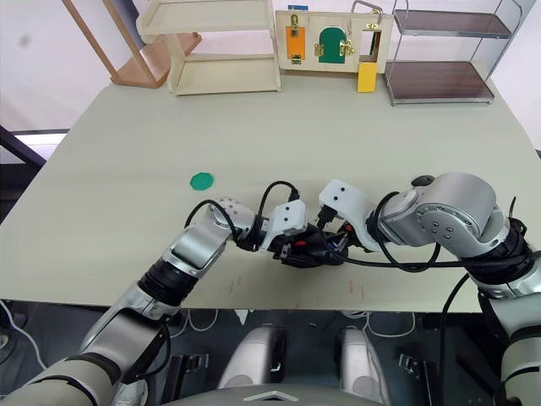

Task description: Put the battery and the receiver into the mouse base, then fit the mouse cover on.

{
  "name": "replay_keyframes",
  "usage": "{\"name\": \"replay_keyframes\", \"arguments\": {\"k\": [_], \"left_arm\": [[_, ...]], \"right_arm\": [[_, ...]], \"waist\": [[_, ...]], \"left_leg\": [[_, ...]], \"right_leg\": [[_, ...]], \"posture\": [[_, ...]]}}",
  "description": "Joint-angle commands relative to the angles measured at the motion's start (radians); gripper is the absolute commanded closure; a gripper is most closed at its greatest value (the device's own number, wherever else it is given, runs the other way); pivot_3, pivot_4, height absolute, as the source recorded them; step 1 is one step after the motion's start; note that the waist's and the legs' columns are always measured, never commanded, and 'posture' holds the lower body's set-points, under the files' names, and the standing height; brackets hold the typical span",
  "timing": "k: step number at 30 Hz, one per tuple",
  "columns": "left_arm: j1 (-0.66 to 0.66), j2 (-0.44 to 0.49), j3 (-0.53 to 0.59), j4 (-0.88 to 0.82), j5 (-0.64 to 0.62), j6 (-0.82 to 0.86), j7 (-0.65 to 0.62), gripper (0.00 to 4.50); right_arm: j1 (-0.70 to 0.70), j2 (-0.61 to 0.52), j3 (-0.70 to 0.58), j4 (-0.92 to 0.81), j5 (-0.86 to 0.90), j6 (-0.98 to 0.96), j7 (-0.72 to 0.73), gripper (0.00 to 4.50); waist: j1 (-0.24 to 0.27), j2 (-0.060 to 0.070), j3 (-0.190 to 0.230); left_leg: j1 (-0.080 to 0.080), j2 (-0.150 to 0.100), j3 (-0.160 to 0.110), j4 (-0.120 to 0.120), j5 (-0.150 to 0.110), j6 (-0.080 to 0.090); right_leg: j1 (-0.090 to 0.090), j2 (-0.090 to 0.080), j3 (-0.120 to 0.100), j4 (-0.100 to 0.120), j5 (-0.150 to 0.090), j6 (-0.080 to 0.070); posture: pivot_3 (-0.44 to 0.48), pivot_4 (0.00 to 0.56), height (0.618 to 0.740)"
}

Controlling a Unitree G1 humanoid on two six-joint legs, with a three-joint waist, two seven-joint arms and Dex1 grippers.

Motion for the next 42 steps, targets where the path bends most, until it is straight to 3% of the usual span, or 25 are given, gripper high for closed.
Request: {"name": "replay_keyframes", "arguments": {"k": [1, 22, 41, 42], "left_arm": [[0.016, 0.015, -0.038, 0.008, 0.006, 0.013, -0.036, 1.57], [0.025, 0.018, -0.042, -0.008, 0.004, 0.019, -0.034, 1.57], [0.019, 0.013, -0.042, 0.005, 0.006, 0.011, -0.034, 1.57], [0.019, 0.013, -0.041, 0.006, 0.006, 0.011, -0.034, 1.57]], "right_arm": [[0.029, -0.029, -0.012, -0.021, -0.023, 0.026, -0.008, 4.50], [0.144, 0.052, -0.148, -0.094, -0.086, 0.026, -0.037, 4.50], [0.157, 0.060, -0.137, -0.102, -0.115, 0.026, -0.034, 4.50], [0.157, 0.059, -0.135, -0.103, -0.115, 0.026, -0.033, 4.18]], "waist": [[0.000, 0.000, 0.000], [-0.002, 0.000, 0.000], [-0.002, 0.000, 0.000], [-0.002, 0.000, 0.000]], "left_leg": [[0.000, 0.000, 0.000, 0.000, 0.000, 0.000], [0.000, 0.000, 0.000, 0.000, 0.000, 0.000], [0.000, 0.000, 0.000, 0.000, 0.000, 0.000], [0.000, 0.000, 0.000, 0.000, 0.000, 0.000]], "right_leg": [[0.000, 0.000, 0.000, 0.000, 0.000, 0.000], [0.000, 0.000, 0.000, 0.001, 0.000, 0.000], [0.000, 0.000, 0.000, 0.001, 0.000, 0.000], [0.000, 0.000, 0.000, 0.001, 0.000, 0.000]], "posture": [[0.000, 0.150, 0.740], [0.000, 0.150, 0.740], [0.000, 0.150, 0.740], [0.000, 0.150, 0.740]]}}
